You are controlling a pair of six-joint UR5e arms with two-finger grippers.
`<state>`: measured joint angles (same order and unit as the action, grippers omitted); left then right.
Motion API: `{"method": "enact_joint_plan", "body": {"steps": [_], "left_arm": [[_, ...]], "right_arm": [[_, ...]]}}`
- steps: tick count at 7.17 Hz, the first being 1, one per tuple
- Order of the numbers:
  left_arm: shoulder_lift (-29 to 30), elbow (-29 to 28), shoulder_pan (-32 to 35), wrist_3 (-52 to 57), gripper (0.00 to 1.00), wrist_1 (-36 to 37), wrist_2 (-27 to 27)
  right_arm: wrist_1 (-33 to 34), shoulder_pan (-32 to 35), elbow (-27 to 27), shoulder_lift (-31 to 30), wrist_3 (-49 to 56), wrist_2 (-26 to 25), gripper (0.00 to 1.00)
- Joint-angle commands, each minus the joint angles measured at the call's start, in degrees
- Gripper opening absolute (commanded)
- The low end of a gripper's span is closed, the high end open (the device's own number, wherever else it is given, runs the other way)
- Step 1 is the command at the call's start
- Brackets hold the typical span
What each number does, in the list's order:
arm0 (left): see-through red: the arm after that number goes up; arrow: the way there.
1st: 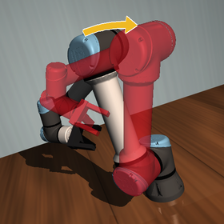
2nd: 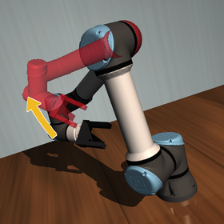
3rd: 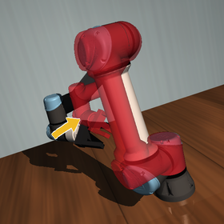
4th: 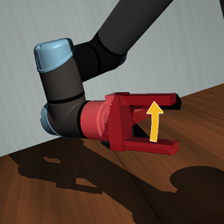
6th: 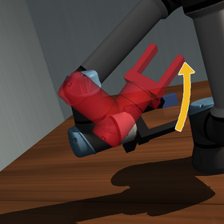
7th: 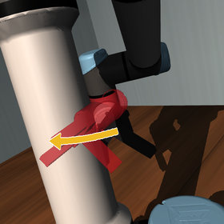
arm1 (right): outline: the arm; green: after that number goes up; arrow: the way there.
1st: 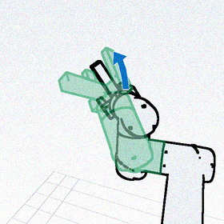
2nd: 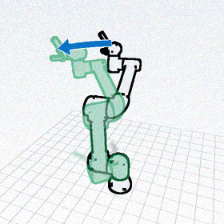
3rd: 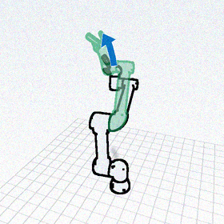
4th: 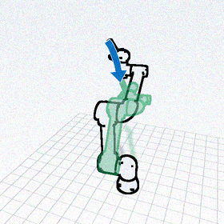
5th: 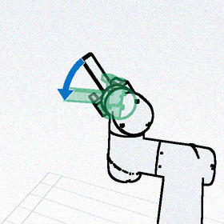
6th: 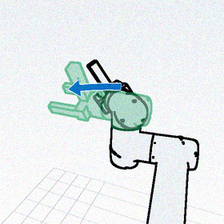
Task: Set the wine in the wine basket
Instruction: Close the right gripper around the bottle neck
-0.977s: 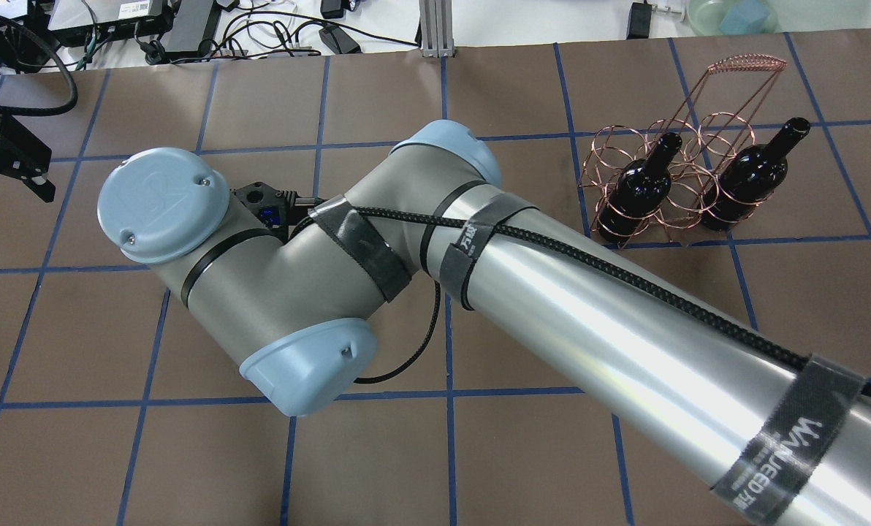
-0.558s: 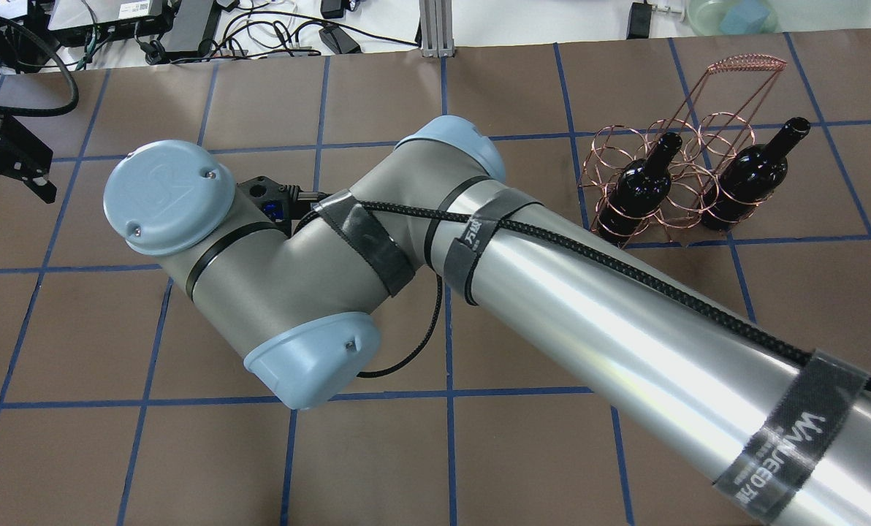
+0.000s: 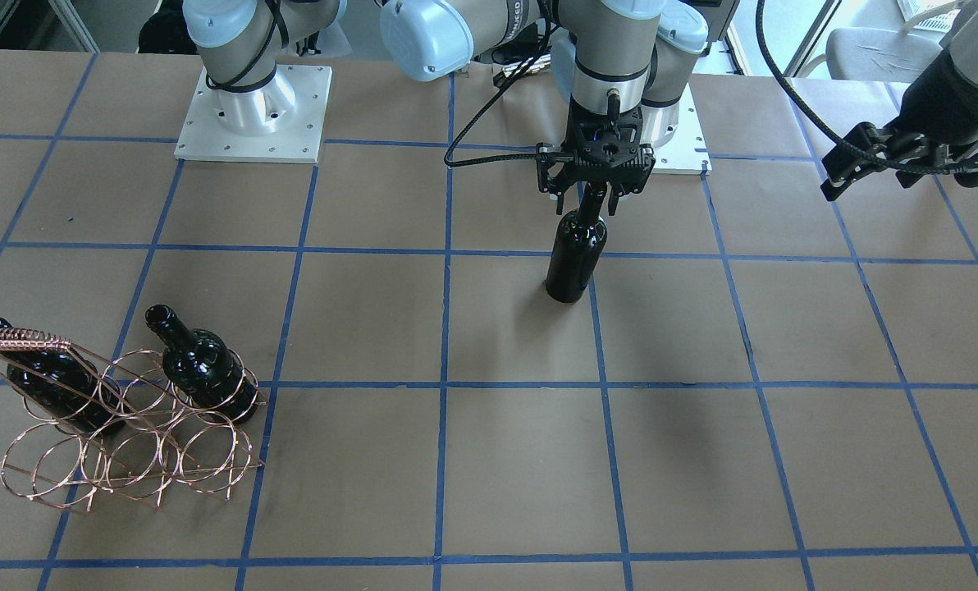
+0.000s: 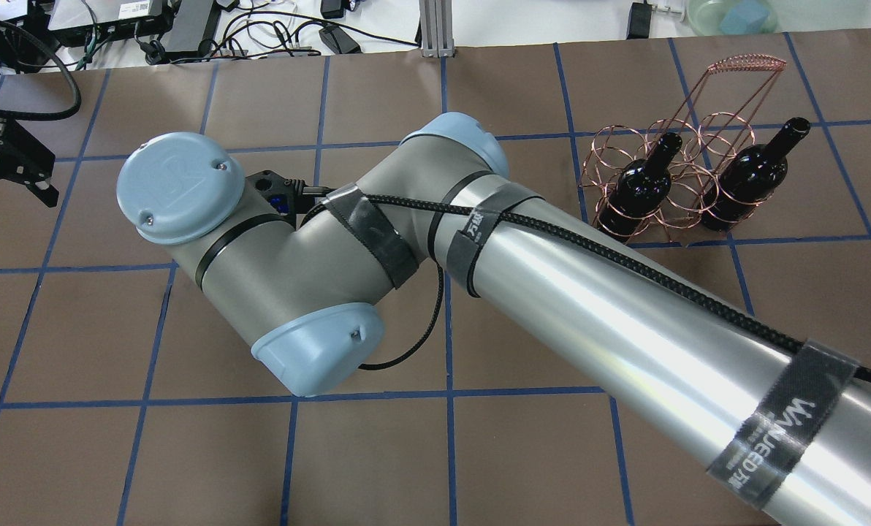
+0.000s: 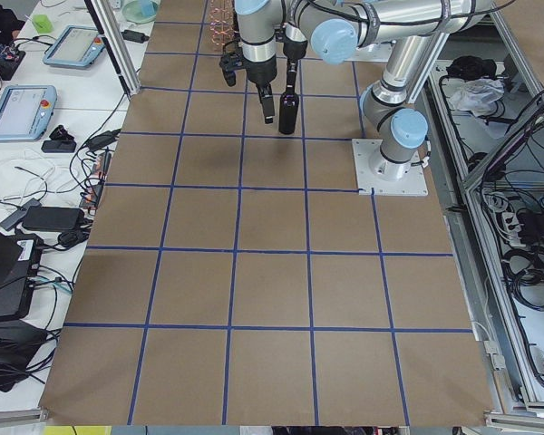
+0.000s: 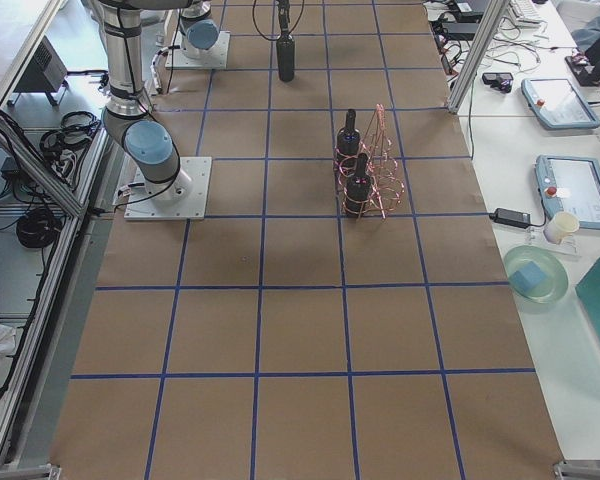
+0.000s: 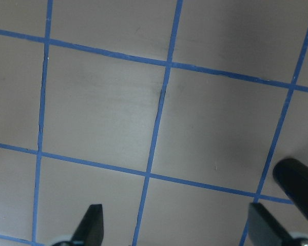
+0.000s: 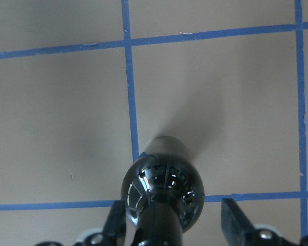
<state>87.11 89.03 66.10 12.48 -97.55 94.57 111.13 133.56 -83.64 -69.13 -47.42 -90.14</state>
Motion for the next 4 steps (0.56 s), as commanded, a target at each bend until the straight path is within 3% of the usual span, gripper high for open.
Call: {"method": "enact_joint_plan", "body": {"steps": [1,4], "left_arm": [[0.0,0.0,0.0,0.0,1.0,0.0,0.0],[0.0,0.0,0.0,0.0,1.0,0.0,0.1]], "right_arm": [[0.1,-0.7,0.0,0.0,0.3,0.1,0.45],[0.5,-0.7,0.0,0.0,-0.3,1.8,0.36]]}}
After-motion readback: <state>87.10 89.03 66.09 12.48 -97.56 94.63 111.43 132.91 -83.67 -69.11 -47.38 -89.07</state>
